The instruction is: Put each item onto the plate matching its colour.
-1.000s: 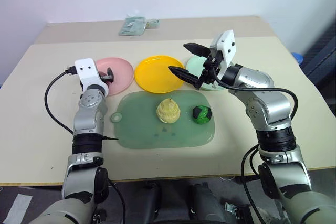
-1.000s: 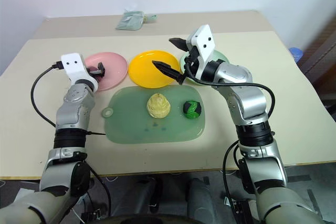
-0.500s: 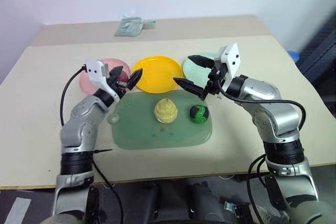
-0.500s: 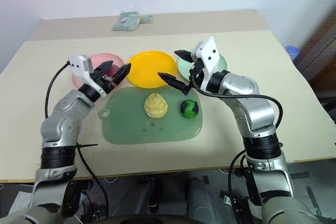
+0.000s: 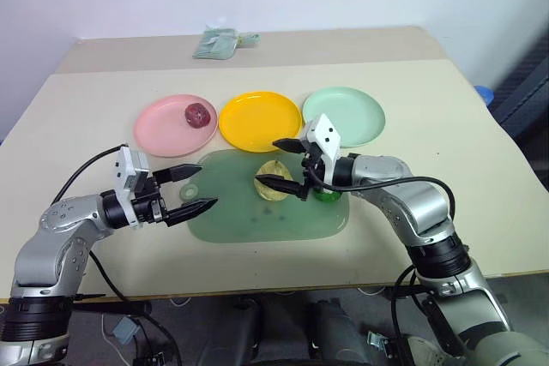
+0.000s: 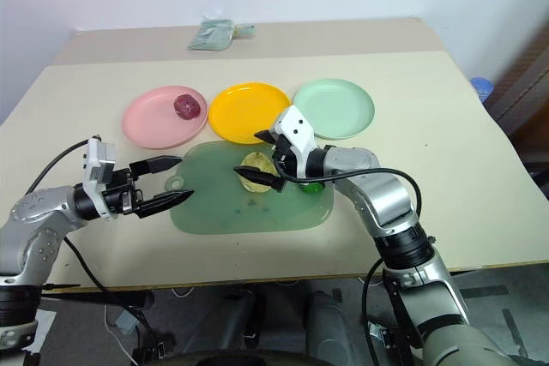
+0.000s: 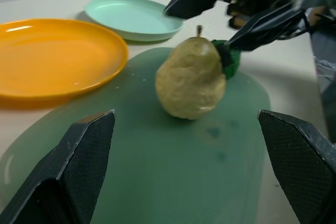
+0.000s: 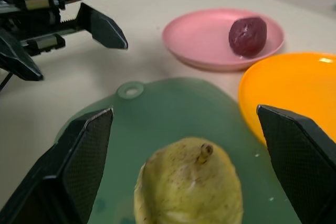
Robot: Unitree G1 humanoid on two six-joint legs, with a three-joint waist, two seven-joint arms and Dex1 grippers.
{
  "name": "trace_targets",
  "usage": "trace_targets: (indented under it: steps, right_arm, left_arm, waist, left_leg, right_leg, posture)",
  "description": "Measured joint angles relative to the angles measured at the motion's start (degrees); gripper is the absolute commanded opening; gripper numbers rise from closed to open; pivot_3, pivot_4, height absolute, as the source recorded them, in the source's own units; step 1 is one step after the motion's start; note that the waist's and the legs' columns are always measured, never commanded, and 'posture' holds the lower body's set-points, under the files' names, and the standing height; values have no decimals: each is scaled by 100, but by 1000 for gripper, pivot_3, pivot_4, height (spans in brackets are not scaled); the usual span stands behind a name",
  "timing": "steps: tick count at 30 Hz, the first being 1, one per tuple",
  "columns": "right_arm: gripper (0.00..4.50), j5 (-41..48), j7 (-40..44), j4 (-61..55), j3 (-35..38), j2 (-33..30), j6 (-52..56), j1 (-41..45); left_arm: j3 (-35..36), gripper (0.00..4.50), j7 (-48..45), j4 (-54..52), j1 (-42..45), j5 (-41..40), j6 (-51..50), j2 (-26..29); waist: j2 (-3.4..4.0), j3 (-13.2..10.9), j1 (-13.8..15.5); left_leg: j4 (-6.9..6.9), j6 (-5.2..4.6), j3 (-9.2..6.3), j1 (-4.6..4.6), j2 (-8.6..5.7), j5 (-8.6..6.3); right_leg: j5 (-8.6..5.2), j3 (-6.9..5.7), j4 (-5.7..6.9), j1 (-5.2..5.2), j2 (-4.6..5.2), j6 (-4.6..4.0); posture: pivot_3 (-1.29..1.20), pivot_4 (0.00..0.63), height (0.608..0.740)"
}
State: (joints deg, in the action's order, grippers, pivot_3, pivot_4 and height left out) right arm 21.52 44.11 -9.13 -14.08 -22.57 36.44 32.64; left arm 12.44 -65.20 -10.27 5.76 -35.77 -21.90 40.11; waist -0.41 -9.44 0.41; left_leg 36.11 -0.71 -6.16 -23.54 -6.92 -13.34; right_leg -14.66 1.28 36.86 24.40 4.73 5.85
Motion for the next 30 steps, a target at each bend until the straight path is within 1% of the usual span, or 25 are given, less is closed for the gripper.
trace_targets:
  steps: [4,15,18,20,21,26,30]
  right_arm:
    - [4500,-65,119,102,-69,-3,33,-7]
    - [4500,-237,253,320,-133,2,-25,-6]
    - [3653,-338,285,630,-176,84,-113,0]
    - [2686,-385,306,800,-179,147,-248,16]
    - [2438,-422,330,891,-184,164,-309,59]
    - [2409,-569,295,1343,-173,340,-578,328]
    - [2409,-557,99,1725,67,733,-816,852]
  left_arm:
    - [-20,4445,3,-224,-275,3,28,-24]
    - [14,4445,156,-408,-583,0,102,-81]
    - [51,4500,171,-486,-667,-14,110,-80]
    - [62,4500,172,-530,-734,-53,110,-80]
    - [77,4500,180,-553,-748,-70,110,-80]
    - [261,4500,355,-731,-894,-152,92,-79]
    - [313,4500,636,-943,-1088,-244,13,-130]
  waist:
    - [0,0,-16]
    - [0,0,-10]
    - [0,0,-14]
    - [0,0,-19]
    - [0,0,-20]
    - [0,0,-24]
    - [2,-1,-72]
  left_leg:
    - [-5,1,0,0,2,1]
    - [-2,1,0,0,2,1]
    - [-3,1,0,0,2,1]
    - [-4,1,0,0,2,1]
    - [-3,1,0,0,2,1]
    - [-4,2,0,1,2,1]
    - [-9,5,-1,1,2,3]
  right_leg:
    - [0,0,2,2,-2,0]
    - [0,0,1,1,-2,0]
    - [0,0,1,1,-2,0]
    - [0,0,2,1,-2,0]
    - [0,0,2,1,-3,0]
    - [0,0,3,2,-3,0]
    - [0,0,7,4,-4,-1]
  posture:
    - [0,150,740]
    - [0,150,740]
    - [0,150,740]
    - [0,150,740]
    - [0,150,740]
    - [0,150,740]
    - [0,150,740]
